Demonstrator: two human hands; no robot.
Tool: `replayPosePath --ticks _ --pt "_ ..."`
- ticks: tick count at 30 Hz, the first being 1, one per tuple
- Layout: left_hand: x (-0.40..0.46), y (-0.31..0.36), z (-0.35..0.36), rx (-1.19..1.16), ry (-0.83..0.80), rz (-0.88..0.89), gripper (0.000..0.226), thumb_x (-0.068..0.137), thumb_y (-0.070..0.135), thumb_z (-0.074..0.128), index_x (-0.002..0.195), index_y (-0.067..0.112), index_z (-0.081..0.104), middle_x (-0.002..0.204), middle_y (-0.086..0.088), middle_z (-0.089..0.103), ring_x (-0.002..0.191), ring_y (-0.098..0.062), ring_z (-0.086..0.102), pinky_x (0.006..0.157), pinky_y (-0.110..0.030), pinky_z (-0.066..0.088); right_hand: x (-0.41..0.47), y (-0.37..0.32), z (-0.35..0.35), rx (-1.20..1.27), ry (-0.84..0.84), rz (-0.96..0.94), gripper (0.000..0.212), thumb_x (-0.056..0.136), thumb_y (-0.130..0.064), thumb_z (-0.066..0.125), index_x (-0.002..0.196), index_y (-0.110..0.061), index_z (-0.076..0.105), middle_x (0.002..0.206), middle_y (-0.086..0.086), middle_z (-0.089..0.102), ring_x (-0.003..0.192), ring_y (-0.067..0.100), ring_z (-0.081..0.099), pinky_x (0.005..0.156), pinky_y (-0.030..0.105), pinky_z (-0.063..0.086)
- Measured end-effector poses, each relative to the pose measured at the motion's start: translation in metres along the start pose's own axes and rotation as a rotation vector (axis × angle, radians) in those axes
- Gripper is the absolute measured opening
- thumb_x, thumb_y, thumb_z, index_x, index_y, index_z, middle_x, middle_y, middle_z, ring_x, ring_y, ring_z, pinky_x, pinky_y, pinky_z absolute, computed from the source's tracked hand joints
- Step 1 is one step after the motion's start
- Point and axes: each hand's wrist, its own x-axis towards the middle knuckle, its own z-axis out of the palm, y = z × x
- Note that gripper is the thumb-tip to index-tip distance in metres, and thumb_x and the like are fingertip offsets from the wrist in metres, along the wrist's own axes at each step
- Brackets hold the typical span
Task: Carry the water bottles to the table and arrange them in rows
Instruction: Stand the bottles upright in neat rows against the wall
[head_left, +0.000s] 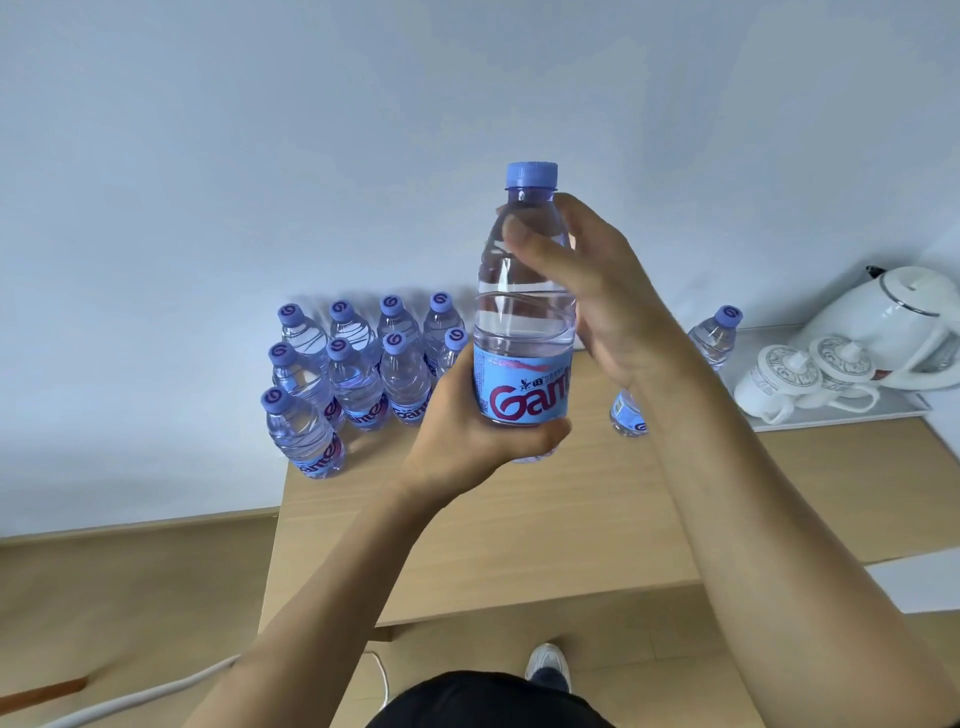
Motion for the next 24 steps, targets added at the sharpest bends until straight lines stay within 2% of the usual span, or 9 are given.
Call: replayPosePath --ticks 3,4,8,10,13,17,19,22,24 --pt "-0.002 0.005 -0.006 0.023 -0.107 -0.005 0.048 0.063 0.0 0.079 0.104 -0.005 0.054 0.086 -0.028 0.066 0.071 -0.029 0.065 0.062 -0.046 0.055 0.003 -0.003 -0.006 0.098 -0.061 0.08 0.024 0.086 -0.026 0.066 0.106 -0.013 0.062 0.104 0.011 0.071 0.1 0.032 0.071 0.082 0.041 0.057" --pt "-0.003 0.006 -0.005 0.03 -0.129 0.0 0.047 0.064 -0.001 0.078 0.104 -0.005 0.055 0.087 -0.028 0.066 0.071 -0.028 0.065 0.062 -0.047 0.055 0.002 -0.002 -0.005 0.137 -0.075 0.096 0.025 0.086 -0.026 0.064 0.108 -0.012 0.062 0.107 0.015 0.071 0.101 0.034 0.071 0.081 0.041 0.057" --pt "-0.004 0.008 -0.002 0.036 -0.128 -0.008 0.049 0.063 0.0 0.078 0.106 0.001 0.055 0.091 -0.025 0.067 0.074 -0.027 0.067 0.067 -0.052 0.056 -0.001 0.0 0.002 0.118 0.002 0.047 0.014 0.084 -0.021 0.065 0.094 -0.011 0.064 0.084 0.012 0.072 0.08 0.031 0.071 0.067 0.035 0.057" --pt "-0.004 0.007 -0.001 0.033 -0.123 -0.008 0.049 0.063 0.0 0.078 0.107 0.004 0.055 0.091 -0.021 0.068 0.075 -0.025 0.067 0.068 -0.05 0.057 -0.001 0.001 0.003 0.104 0.056 0.019 0.011 0.083 -0.02 0.066 0.088 -0.011 0.063 0.08 0.014 0.07 0.076 0.03 0.069 0.065 0.034 0.057" --pt "-0.004 0.006 -0.001 0.032 -0.08 0.0 0.048 0.065 0.0 0.077 0.107 0.002 0.055 0.087 -0.021 0.067 0.071 -0.024 0.065 0.061 -0.046 0.056 -0.001 0.002 0.007 0.089 0.123 -0.032 0.007 0.084 -0.016 0.067 0.083 -0.01 0.063 0.076 0.017 0.066 0.073 0.025 0.069 0.062 0.033 0.056" --pt "-0.005 0.002 0.001 0.05 0.017 -0.012 0.06 0.059 0.009 0.086 0.11 0.004 0.054 0.092 -0.018 0.069 0.076 -0.031 0.068 0.065 -0.048 0.06 -0.002 0.005 0.013 0.047 0.191 -0.078 0.009 0.087 -0.011 0.068 0.084 -0.007 0.061 0.067 0.01 0.066 0.058 0.022 0.066 0.054 0.03 0.054" --pt "-0.007 0.0 0.001 0.043 0.042 -0.016 0.058 0.059 0.009 0.087 0.108 0.006 0.056 0.091 -0.017 0.069 0.075 -0.03 0.068 0.063 -0.044 0.061 -0.002 0.008 0.016 0.045 0.216 -0.074 0.009 0.087 -0.011 0.068 0.084 -0.006 0.061 0.066 0.008 0.065 0.056 0.021 0.065 0.054 0.029 0.054" --pt "-0.009 -0.004 -0.001 0.037 0.058 -0.006 0.05 0.061 0.004 0.086 0.101 0.013 0.059 0.084 -0.011 0.071 0.068 -0.018 0.068 0.057 -0.03 0.058 -0.002 0.012 0.019 0.024 0.215 -0.062 0.009 0.087 -0.014 0.068 0.083 -0.008 0.062 0.067 0.008 0.067 0.06 0.021 0.064 0.055 0.029 0.054" --pt "-0.011 -0.005 -0.004 0.046 0.082 -0.009 0.05 0.058 0.009 0.087 0.099 0.015 0.06 0.084 -0.008 0.072 0.07 -0.02 0.07 0.059 -0.031 0.059 -0.001 0.013 0.022 0.002 0.201 -0.057 0.01 0.087 -0.016 0.068 0.084 -0.008 0.062 0.068 0.008 0.067 0.063 0.022 0.064 0.056 0.028 0.054"
